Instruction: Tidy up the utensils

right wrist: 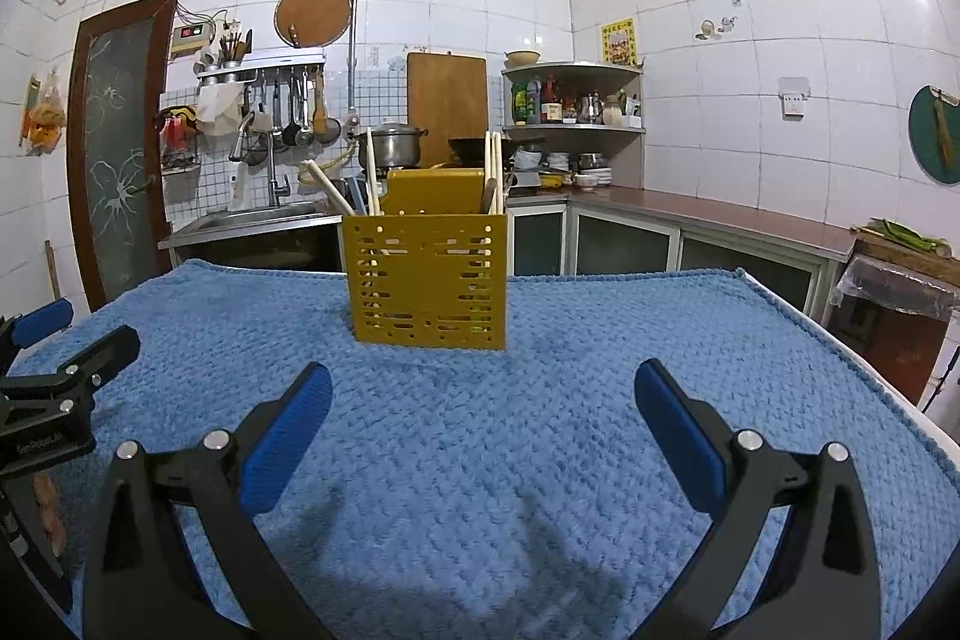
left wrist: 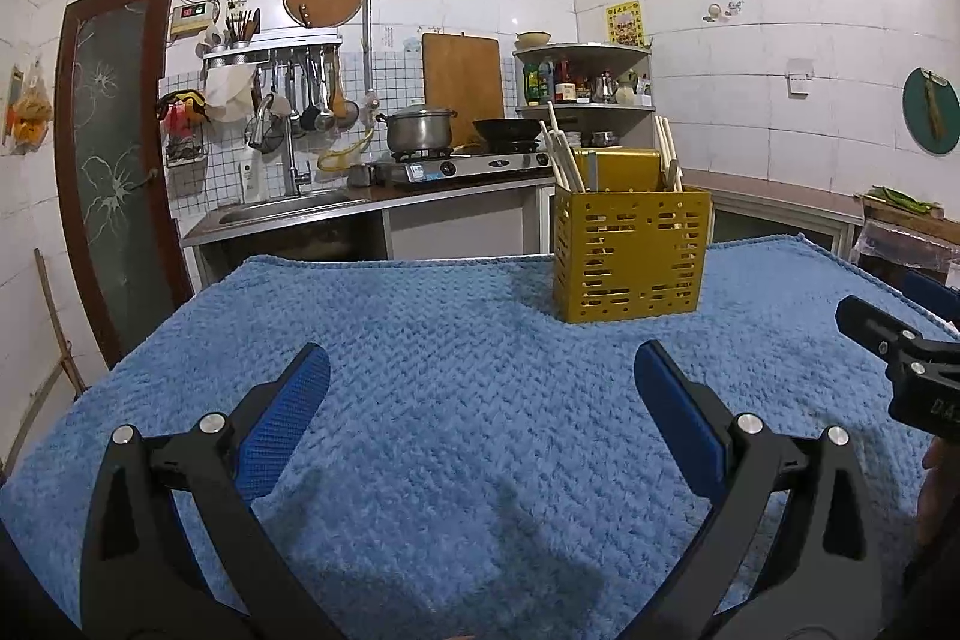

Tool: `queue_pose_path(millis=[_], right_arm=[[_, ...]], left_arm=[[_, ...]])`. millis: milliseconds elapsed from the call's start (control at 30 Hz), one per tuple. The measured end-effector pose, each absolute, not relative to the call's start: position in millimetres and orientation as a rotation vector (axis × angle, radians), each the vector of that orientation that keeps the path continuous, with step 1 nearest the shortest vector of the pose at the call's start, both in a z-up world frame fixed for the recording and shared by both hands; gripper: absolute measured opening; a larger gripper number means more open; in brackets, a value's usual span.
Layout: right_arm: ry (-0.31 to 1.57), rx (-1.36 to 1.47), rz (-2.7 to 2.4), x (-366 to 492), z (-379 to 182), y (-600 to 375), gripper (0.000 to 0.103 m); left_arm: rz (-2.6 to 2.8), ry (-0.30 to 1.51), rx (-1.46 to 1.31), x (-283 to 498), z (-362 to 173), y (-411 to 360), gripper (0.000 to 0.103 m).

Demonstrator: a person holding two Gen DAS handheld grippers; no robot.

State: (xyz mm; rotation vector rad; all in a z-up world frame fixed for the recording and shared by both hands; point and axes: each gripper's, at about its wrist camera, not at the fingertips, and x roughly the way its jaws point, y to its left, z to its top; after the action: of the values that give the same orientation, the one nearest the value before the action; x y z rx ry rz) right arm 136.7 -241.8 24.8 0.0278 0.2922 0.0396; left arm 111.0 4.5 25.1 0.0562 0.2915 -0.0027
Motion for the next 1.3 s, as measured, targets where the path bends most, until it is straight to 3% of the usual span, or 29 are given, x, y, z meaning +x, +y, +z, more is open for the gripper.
queue_pose_path(millis=[1300], right_arm=[[0.29,0.025,0.035,133,22,-242,0.099]], left_arm=[[-0.01,0.328,0.053,120,21,7,0.098]])
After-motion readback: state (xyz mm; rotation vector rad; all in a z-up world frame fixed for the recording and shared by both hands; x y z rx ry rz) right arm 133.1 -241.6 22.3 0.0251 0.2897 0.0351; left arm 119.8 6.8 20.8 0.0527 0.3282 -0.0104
